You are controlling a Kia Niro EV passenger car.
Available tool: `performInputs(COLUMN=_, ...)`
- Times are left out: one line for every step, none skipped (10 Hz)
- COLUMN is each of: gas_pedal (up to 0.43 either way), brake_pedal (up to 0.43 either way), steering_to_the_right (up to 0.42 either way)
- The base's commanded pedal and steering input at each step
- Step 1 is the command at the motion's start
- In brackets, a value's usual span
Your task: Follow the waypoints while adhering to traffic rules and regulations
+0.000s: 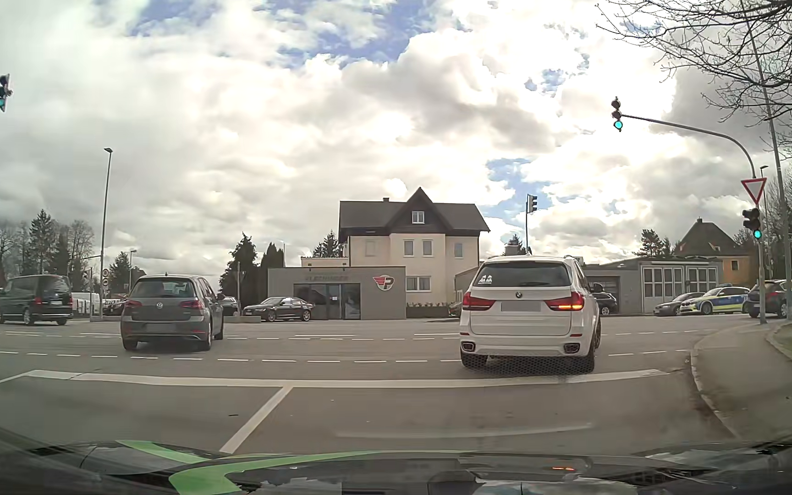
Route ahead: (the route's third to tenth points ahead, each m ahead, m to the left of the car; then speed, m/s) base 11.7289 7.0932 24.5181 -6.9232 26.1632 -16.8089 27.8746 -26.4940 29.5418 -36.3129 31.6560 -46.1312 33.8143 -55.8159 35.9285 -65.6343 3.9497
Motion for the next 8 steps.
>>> performInputs(gas_pedal=0.169, brake_pedal=0.0, steering_to_the_right=0.113)
performInputs(gas_pedal=0.169, brake_pedal=0.0, steering_to_the_right=0.113)
performInputs(gas_pedal=0.169, brake_pedal=0.0, steering_to_the_right=0.113)
performInputs(gas_pedal=0.169, brake_pedal=0.0, steering_to_the_right=0.113)
performInputs(gas_pedal=0.169, brake_pedal=0.0, steering_to_the_right=0.113)
performInputs(gas_pedal=0.169, brake_pedal=0.0, steering_to_the_right=0.114)
performInputs(gas_pedal=0.138, brake_pedal=0.0, steering_to_the_right=0.114)
performInputs(gas_pedal=0.13, brake_pedal=0.0, steering_to_the_right=0.118)
